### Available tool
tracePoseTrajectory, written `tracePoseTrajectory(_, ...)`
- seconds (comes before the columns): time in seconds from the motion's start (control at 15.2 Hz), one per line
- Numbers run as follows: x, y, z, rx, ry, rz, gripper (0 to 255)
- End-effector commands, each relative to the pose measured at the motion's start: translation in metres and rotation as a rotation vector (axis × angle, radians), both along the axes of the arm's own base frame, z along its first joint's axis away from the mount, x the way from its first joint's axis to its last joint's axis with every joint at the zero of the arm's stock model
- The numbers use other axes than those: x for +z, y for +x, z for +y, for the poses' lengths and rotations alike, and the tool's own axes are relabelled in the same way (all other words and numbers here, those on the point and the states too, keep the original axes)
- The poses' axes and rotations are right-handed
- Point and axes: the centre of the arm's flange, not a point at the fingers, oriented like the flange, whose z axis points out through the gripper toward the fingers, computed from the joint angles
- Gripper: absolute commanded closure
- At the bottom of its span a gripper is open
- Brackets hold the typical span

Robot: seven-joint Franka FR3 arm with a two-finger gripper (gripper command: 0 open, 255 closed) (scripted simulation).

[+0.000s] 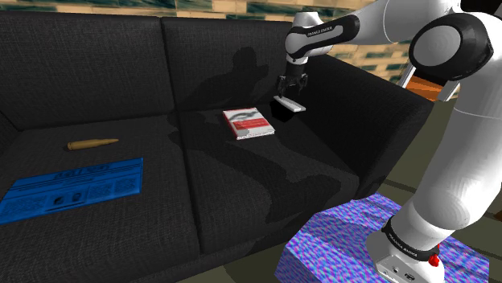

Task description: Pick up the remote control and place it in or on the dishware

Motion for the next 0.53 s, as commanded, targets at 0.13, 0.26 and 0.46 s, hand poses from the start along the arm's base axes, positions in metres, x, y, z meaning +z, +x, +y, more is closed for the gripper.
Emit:
tracePoseTrajectory(0.13,0.040,-0.002,0.002,0.000,0.000,0.000,0)
tracePoseTrajectory(0.26,0.050,-0.002,0.003,0.000,0.000,0.000,0)
tracePoseTrajectory(0.46,0.050,-0.002,0.003,0.000,0.000,0.000,0)
